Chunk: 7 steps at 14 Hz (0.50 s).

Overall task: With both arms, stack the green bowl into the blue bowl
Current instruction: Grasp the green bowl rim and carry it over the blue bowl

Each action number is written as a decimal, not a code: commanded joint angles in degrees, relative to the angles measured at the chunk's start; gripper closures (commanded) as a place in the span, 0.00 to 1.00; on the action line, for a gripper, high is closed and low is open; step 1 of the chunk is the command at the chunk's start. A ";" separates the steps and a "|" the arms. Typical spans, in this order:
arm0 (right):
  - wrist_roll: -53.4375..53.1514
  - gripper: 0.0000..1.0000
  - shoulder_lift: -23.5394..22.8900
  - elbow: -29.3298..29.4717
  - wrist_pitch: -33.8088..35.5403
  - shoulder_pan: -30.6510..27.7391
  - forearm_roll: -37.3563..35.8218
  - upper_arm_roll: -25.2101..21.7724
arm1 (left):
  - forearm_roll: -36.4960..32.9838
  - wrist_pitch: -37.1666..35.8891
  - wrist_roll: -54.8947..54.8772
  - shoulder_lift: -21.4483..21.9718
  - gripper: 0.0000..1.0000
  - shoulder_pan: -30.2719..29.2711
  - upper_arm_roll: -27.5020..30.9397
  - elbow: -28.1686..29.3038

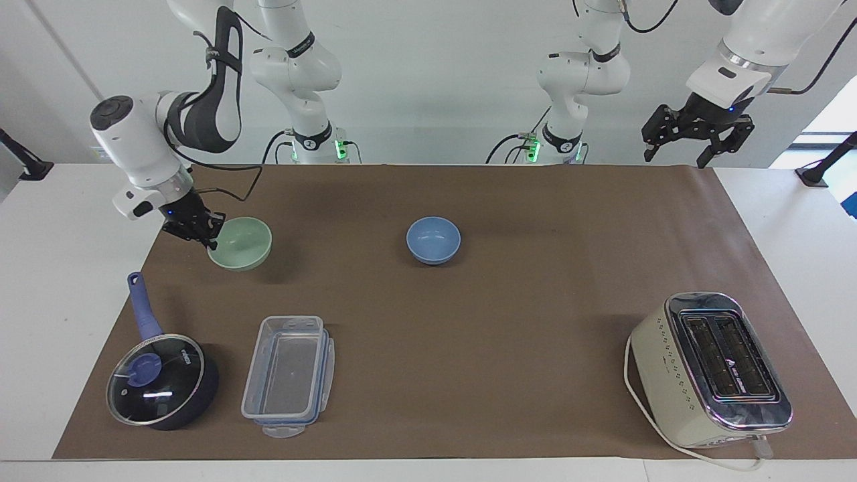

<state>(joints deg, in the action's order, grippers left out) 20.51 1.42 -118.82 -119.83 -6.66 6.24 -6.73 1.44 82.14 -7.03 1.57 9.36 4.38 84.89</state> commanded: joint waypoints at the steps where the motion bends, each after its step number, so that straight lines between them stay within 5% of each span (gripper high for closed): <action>1: 1.20 1.00 0.52 6.39 6.87 -0.28 2.20 3.38 | -0.74 -0.32 -0.79 1.51 0.00 -0.84 -0.60 1.51; 7: -11.17 1.00 0.25 10.80 8.57 -0.28 1.85 13.83 | -0.74 -0.32 -0.79 1.42 0.00 -0.84 -0.60 1.51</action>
<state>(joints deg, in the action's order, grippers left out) 12.90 2.44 -109.03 -111.40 -6.31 7.61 4.11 1.44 82.14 -7.03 1.59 9.36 4.38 84.92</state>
